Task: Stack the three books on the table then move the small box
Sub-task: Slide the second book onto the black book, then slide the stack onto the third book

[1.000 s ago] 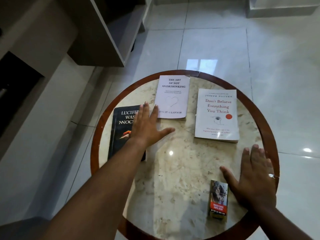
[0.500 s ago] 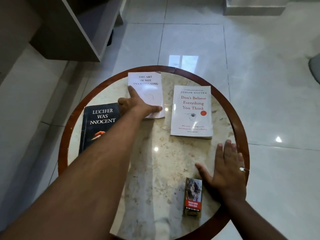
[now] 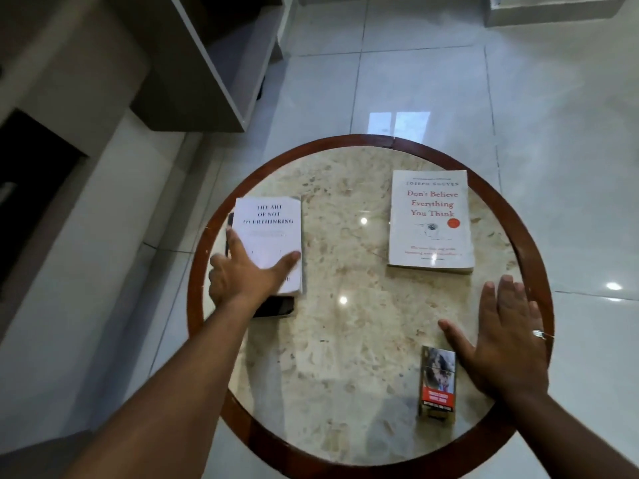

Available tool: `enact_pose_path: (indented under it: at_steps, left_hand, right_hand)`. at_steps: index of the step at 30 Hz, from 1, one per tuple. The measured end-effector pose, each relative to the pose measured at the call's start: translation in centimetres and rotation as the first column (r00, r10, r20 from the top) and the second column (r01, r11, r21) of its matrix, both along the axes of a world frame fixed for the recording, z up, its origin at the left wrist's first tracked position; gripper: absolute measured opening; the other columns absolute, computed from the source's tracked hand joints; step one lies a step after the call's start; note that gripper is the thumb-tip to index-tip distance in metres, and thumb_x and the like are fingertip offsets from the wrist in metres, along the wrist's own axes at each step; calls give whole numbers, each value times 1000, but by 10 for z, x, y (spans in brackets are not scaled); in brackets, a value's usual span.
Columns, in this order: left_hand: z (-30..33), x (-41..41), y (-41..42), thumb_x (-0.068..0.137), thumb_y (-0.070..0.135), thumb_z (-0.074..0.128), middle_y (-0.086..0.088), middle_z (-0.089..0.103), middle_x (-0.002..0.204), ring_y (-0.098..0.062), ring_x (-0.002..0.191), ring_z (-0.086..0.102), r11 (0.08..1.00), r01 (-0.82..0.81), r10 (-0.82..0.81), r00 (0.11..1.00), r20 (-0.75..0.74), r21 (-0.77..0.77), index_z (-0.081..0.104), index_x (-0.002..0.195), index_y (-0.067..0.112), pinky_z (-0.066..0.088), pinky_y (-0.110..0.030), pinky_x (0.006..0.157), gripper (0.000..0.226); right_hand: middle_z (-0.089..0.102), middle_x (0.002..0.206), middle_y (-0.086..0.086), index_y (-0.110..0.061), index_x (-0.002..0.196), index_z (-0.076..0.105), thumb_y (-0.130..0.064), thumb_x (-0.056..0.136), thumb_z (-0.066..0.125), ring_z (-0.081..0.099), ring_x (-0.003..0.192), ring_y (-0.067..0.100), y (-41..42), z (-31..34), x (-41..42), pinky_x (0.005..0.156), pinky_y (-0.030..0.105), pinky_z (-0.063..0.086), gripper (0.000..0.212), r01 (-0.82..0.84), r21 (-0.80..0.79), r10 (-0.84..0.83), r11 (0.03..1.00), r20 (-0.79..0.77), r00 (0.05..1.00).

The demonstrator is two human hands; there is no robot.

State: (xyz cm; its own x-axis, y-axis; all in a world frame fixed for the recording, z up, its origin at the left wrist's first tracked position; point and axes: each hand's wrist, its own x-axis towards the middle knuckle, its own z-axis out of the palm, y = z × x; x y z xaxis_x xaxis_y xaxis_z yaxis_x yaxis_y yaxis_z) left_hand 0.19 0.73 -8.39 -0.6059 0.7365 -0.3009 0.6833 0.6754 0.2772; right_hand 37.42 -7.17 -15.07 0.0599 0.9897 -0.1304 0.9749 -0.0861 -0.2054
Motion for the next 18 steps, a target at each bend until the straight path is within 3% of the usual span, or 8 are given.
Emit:
enact_pose_path:
  at_steps: [3,6,14,18]
  left_hand:
    - [-15,-6,-19,37,102,46,-20,32,137,-41,122,36,993,-88,83,995,-59,-80,3,151,31,32,-52,100,141]
    - [-21,0,-18,36,103,41,-18,32,137,-39,119,34,996,-72,64,987,-149,-48,13,149,24,32,-51,98,141]
    - [-23,6,-14,48,93,56,-16,25,147,-37,125,34,999,25,-28,995,-101,-37,7,151,24,35,-52,101,133]
    - [-26,4,-28,46,95,54,-15,23,150,-36,128,32,998,69,-70,993,-97,-10,4,152,27,35,-52,104,135]
  right_hand:
    - [7,167,17,-7,157,16,-82,85,17,3,155,30,0,-1,0,124,51,10,104,-3,8,3,1000,17,1000]
    - [6,167,17,-7,157,16,-83,84,14,3,155,30,1,-1,1,124,51,9,105,-3,4,3,1000,17,1000]
    - [4,167,17,-7,157,15,-84,83,13,0,155,29,-1,1,0,124,51,8,107,0,12,0,1000,-2,1000]
    - [8,167,18,-5,156,19,-83,83,15,5,155,32,-2,0,-1,123,53,9,107,6,39,-5,999,-8,1000]
